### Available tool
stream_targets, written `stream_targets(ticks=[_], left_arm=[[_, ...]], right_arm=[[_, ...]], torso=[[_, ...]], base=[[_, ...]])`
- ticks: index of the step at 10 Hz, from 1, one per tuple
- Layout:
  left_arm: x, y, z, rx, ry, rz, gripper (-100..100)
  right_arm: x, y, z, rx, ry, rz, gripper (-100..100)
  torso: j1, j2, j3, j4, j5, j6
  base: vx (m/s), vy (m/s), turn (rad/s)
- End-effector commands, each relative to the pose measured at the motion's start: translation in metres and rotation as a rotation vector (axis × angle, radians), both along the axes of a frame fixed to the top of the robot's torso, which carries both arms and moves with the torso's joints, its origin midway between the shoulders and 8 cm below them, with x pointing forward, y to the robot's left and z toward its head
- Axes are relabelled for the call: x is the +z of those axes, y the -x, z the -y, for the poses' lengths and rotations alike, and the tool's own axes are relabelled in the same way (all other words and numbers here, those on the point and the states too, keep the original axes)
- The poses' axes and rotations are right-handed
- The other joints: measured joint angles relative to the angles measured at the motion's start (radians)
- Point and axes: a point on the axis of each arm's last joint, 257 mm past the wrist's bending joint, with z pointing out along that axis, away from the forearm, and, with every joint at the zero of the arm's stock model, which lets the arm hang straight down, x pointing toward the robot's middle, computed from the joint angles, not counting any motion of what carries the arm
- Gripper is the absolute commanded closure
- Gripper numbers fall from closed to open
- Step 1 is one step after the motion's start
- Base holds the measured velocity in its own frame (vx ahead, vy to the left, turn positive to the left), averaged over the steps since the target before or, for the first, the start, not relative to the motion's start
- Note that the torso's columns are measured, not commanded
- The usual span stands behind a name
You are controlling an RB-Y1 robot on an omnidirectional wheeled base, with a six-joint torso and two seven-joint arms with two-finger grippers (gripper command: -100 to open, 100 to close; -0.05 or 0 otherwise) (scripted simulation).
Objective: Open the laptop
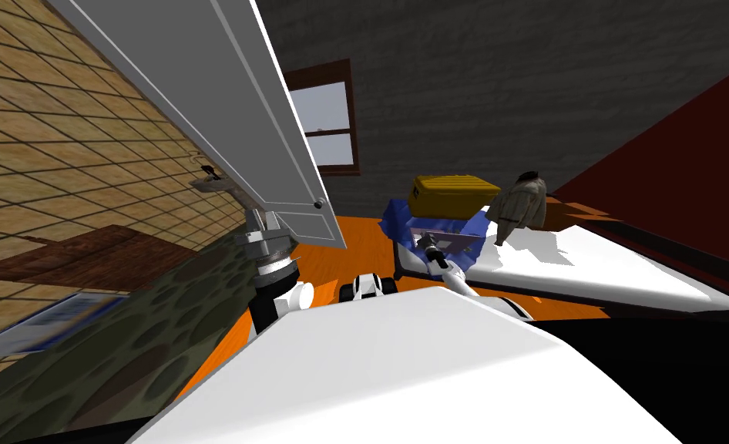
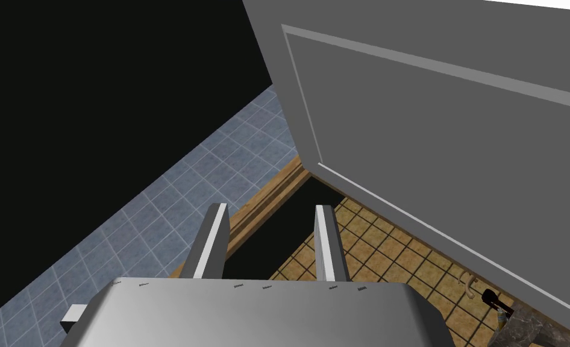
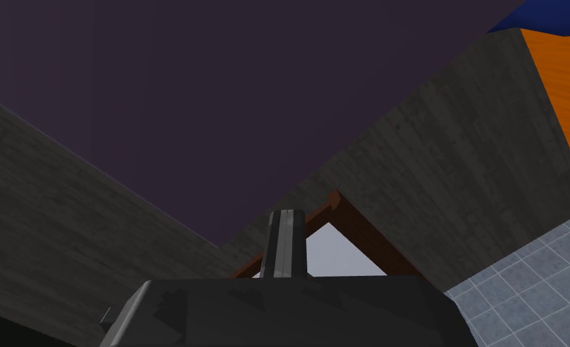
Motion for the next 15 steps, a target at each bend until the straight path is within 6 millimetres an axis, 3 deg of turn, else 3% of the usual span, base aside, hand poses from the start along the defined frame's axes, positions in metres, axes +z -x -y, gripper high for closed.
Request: stream_targets(ticks=[1, 3, 6, 8, 9, 10, 11, 12, 13, 15], left_arm=[[0.0, 0.0, 0.0, 0.0, 0.0, 0.0, 0], [0.0, 0.0, 0.0, 0.0, 0.0, 0.0, 0], [0.0, 0.0, 0.0, 0.0, 0.0, 0.0, 0], [0.0, 0.0, 0.0, 0.0, 0.0, 0.0, 0], [0.0, 0.0, 0.0, 0.0, 0.0, 0.0, 0], [0.0, 0.0, 0.0, 0.0, 0.0, 0.0, 0], [0.0, 0.0, 0.0, 0.0, 0.0, 0.0, 0], [0.0, 0.0, 0.0, 0.0, 0.0, 0.0, 0], [0.0, 0.0, 0.0, 0.0, 0.0, 0.0, 0], [0.0, 0.0, 0.0, 0.0, 0.0, 0.0, 0]], right_arm=[[0.004, -0.01, 0.017, -0.004, -0.011, -0.043, 100], [-0.005, -0.007, 0.021, -0.023, -0.025, -0.075, 100], [0.005, -0.02, 0.047, -0.043, -0.031, -0.123, 100], [-0.003, -0.016, 0.052, -0.063, -0.041, -0.151, 100], [0.006, -0.022, 0.065, -0.076, -0.042, -0.164, 100], [0.0, -0.019, 0.069, -0.092, -0.046, -0.187, 100], [0.012, -0.025, 0.082, -0.102, -0.037, -0.193, 100], [0.005, -0.021, 0.087, -0.126, -0.049, -0.217, 100], [0.017, -0.026, 0.101, -0.143, -0.042, -0.225, 100], [0.012, -0.024, 0.099, -0.147, -0.047, -0.232, 100]], torso=[[0.0, 0.0, 0.0, 0.0, 0.0, 0.0], [0.0, 0.0, 0.0, 0.0, 0.0, 0.0], [-0.001, -0.001, 0.0, 0.0, 0.0, 0.0], [-0.001, -0.001, 0.0, 0.0, -0.001, 0.001], [-0.002, -0.001, 0.0, -0.001, -0.001, 0.002], [-0.001, 0.0, 0.0, 0.0, 0.0, 0.0], [-0.002, -0.001, 0.0, 0.0, 0.0, 0.001], [-0.001, 0.0, 0.0, 0.0, 0.0, 0.001], [-0.001, 0.0, 0.0, 0.0, 0.0, 0.001], [-0.001, 0.0, 0.0, 0.0, 0.0, 0.001]], base=[[-0.025, 0.025, 0.097], [-0.016, 0.014, 0.021], [-0.02, 0.022, 0.084], [-0.014, 0.016, 0.028], [-0.019, 0.021, 0.075], [-0.019, 0.017, 0.064], [-0.025, 0.027, 0.102], [-0.018, 0.022, 0.051], [-0.02, 0.027, 0.112], [-0.012, 0.013, 0.027]])
